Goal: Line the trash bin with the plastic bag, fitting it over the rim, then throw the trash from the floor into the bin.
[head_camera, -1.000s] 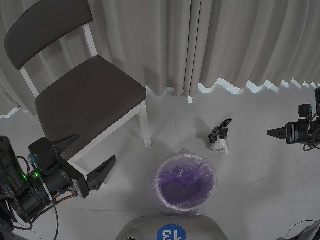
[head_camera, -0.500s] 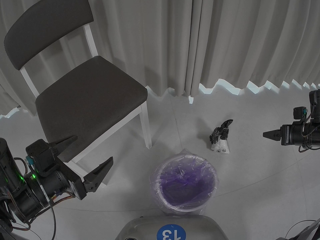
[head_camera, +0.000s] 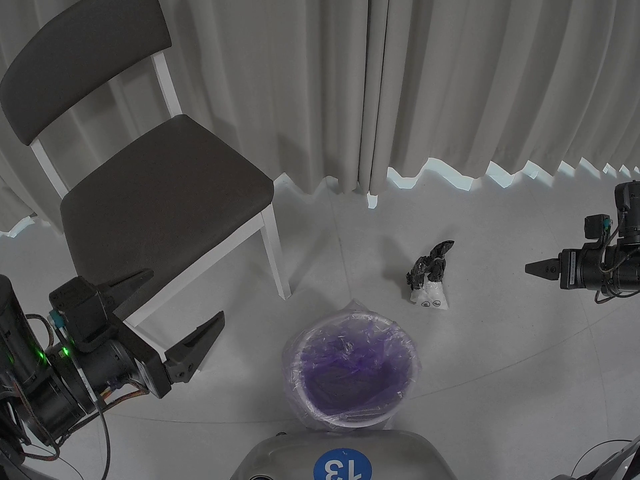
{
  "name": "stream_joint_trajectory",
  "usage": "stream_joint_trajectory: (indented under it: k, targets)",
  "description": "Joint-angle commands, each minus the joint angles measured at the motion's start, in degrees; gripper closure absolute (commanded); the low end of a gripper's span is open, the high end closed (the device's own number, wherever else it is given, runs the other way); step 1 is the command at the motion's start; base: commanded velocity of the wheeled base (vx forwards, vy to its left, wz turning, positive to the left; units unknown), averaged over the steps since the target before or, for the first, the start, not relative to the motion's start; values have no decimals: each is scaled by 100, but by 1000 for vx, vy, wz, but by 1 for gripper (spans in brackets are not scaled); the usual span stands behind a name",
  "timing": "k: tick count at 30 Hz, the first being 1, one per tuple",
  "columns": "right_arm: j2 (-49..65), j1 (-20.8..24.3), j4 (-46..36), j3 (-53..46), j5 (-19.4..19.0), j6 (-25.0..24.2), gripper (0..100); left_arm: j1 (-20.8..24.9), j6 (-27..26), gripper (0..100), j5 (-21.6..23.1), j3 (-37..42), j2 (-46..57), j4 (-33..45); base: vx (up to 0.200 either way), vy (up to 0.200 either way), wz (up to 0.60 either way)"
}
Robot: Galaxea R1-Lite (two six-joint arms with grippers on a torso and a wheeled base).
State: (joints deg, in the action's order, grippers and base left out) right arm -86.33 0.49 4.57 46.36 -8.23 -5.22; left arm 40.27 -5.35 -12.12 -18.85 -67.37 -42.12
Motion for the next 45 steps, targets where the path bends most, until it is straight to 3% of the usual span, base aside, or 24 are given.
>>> stream_joint_trajectory:
  k: [1, 12, 16, 20, 29, 45]
  targets:
    - [-428, -172, 211, 154, -91, 47, 0, -1, 17, 0, -1, -5, 83, -7, 0, 0, 0]
    - [-2494, -119, 685, 1455, -179, -111, 0, -19, 236, 0, 34, -154, -5, -86, 0, 0, 0]
    - [-3539, -22, 2004, 1965, -223, -630, 0, -335, 236, 0, 69, -137, -101, -183, 0, 0, 0]
    - [-4120, 48, 2259, 2589, -443, -841, 0, -529, 175, 0, 157, -23, -180, -464, 0, 0, 0]
    - [-4550, 145, 2355, 3186, -452, -1034, 0, -959, 105, 0, 122, 118, -224, -552, 0, -133, 0]
    - [-4884, 153, 2716, 3503, -390, -1034, 0, -924, 131, 0, 175, 180, -216, -622, 0, -38, 0]
